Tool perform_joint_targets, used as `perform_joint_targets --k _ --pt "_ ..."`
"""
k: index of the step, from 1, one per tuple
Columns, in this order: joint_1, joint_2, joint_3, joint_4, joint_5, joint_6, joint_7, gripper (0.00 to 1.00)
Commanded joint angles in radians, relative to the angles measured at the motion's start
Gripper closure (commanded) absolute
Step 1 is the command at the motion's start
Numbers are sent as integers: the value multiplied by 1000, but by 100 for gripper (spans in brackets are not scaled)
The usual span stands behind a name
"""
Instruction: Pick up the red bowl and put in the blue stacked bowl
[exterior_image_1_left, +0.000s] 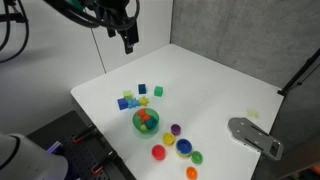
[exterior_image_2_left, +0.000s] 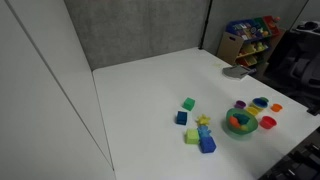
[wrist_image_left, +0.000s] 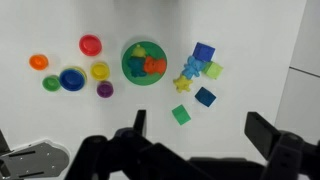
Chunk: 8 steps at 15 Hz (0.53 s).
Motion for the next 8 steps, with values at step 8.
perform_joint_targets --k 8 --pt "-15 37 17 19 1 22 5 0"
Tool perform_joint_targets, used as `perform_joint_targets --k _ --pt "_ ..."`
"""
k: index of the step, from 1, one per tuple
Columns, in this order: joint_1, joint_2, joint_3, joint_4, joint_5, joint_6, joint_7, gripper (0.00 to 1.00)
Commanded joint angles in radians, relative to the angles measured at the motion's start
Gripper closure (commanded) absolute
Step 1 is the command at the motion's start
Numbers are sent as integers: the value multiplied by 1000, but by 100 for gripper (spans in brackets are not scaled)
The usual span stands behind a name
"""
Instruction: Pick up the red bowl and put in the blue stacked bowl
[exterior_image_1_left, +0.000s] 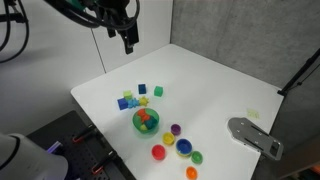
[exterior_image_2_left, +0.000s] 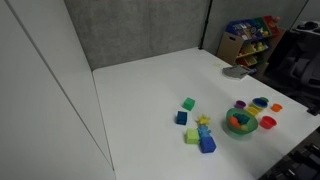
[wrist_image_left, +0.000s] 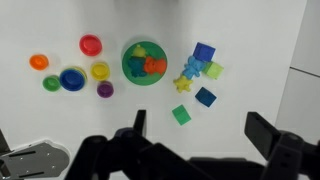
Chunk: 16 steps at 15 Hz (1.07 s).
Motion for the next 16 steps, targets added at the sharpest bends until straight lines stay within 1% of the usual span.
perform_joint_targets --k 1,5,9,13,16 --pt "-14 48 16 24 1 31 9 0" --pt "-22 126 17 49 -8 91 17 0" --pt "-47 207 13 38 -27 139 27 0" --pt "-82 271 5 -17 -62 203 30 0" --pt "-111 308 6 -103 -111 309 47 0"
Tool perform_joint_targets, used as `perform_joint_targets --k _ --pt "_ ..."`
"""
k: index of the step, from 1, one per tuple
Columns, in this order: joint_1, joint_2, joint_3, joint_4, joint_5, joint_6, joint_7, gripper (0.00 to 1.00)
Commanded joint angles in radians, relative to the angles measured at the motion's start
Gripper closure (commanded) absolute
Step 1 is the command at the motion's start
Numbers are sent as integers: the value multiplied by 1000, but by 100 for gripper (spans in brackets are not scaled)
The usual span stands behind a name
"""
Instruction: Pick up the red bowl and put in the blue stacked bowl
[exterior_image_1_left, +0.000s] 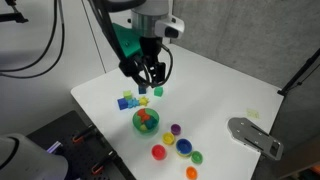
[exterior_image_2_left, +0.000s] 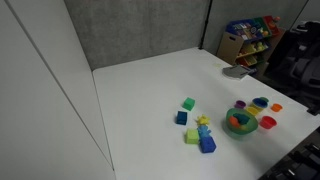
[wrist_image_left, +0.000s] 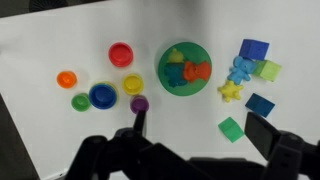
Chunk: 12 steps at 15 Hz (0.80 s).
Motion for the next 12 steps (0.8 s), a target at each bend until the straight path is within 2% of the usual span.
perform_joint_targets --k 1,7,9,12 --pt "-30 34 4 -97 -65 126 50 0" --pt "-68 144 5 -239 -164 358 162 0" --pt "-70 159 2 -244 -163 364 183 0" --pt "-61 168 -2 -244 -146 355 147 0"
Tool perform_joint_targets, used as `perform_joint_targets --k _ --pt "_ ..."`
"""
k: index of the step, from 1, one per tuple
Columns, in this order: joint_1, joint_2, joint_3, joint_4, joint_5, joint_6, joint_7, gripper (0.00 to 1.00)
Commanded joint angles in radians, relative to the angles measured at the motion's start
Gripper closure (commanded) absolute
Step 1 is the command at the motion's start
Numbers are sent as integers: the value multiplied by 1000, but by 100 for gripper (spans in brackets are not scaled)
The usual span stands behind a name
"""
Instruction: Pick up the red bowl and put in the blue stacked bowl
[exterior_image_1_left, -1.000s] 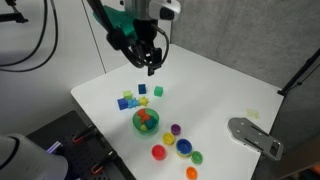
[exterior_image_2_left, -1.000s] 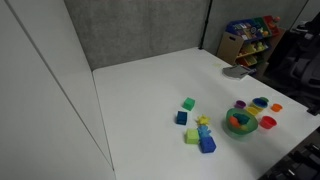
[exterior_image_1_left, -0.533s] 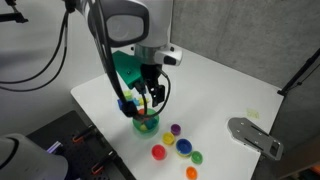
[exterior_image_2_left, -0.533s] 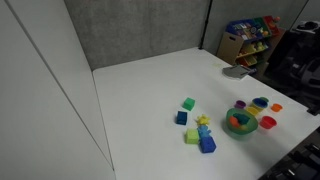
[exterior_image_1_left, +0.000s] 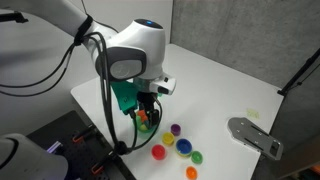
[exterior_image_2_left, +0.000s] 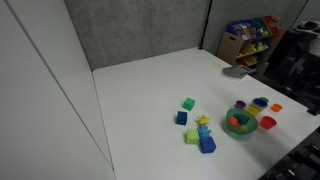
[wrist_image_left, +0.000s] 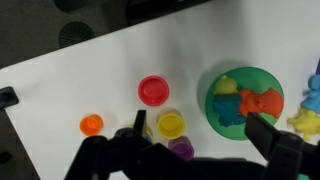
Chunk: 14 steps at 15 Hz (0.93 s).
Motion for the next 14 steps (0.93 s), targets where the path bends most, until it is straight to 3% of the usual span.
perform_joint_targets --k 1,6,14 --pt "1 -1 -1 1 0 -3 0 0" --pt "-23 72 -28 0 -14 97 -11 0" --pt "-45 344 -84 12 -9 415 -4 0"
